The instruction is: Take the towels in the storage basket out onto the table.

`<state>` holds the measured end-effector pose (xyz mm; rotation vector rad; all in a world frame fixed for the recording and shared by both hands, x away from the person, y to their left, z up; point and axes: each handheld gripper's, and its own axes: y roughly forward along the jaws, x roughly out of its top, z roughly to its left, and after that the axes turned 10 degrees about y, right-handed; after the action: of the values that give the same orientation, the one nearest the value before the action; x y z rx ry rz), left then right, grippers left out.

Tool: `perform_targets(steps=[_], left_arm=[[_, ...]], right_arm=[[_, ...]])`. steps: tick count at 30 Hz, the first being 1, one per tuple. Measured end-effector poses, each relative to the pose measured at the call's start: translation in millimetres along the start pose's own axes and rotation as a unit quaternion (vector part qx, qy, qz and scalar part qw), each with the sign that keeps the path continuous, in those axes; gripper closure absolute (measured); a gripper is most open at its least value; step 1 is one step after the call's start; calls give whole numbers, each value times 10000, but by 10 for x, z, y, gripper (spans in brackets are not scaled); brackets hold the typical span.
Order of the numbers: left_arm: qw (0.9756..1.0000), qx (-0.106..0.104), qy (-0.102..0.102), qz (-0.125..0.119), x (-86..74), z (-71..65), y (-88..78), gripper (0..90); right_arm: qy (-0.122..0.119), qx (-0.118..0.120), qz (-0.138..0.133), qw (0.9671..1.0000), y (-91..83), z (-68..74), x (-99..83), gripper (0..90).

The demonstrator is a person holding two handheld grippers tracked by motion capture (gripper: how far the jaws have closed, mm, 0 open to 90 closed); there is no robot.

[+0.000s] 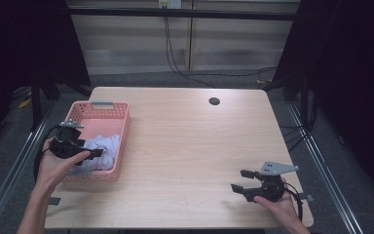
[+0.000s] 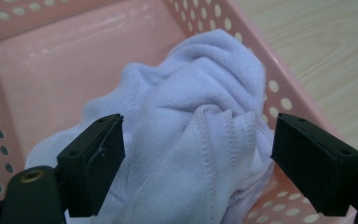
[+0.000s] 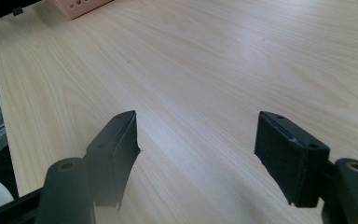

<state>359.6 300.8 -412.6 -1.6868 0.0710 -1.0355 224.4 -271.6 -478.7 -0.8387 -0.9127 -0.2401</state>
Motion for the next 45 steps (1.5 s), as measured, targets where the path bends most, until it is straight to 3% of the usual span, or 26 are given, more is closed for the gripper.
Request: perform_targets(steps=[2,5,7,9,11,14,17,18,22,27,32,33,38,39,42,45], left_arm=[[10000,54,-20,14,3,6,29,164],[9992,155,-52,376,2,73,112,156],[9993,73,-6,358,-13,96,130,153],[9993,146,-15,347,-17,112,143,147],[9986,95,35,514,-9,125,177,137],[9970,32,103,772,22,143,241,96],[9939,35,109,1098,56,122,330,17],[9929,-7,193,1172,64,124,358,7],[9908,-182,-9,1339,75,179,425,0],[9885,-383,-83,1458,102,257,451,0],[9844,-363,-62,1718,143,239,554,0],[9827,-360,-57,1816,158,232,562,0],[9779,-231,-215,2068,195,241,639,0],[9759,-231,-166,2166,209,235,647,0],[9691,102,-1,2465,256,132,724,12],[9680,143,-66,2504,273,131,725,48]], right_arm=[[0,14,9,10000,4,3,-1,298],[3,25,11,10000,2,4,-1,296],[20,43,6,10000,1,0,-1,296],[39,73,25,10000,0,-3,-2,296],[40,93,44,9999,3,-5,-2,296],[32,114,65,9999,11,-4,1,296],[39,125,117,9998,21,11,-5,296],[26,155,145,9998,26,16,-7,296],[-7,213,152,9997,40,27,-3,296],[8,234,172,9996,34,25,-1,296],[14,257,199,9995,41,19,2,296],[24,255,200,9995,42,19,3,296],[-10,279,215,9994,44,30,4,296],[-20,280,221,9994,41,34,2,296],[-59,299,235,9993,32,43,-4,296],[-61,306,244,9992,31,40,-3,296]])
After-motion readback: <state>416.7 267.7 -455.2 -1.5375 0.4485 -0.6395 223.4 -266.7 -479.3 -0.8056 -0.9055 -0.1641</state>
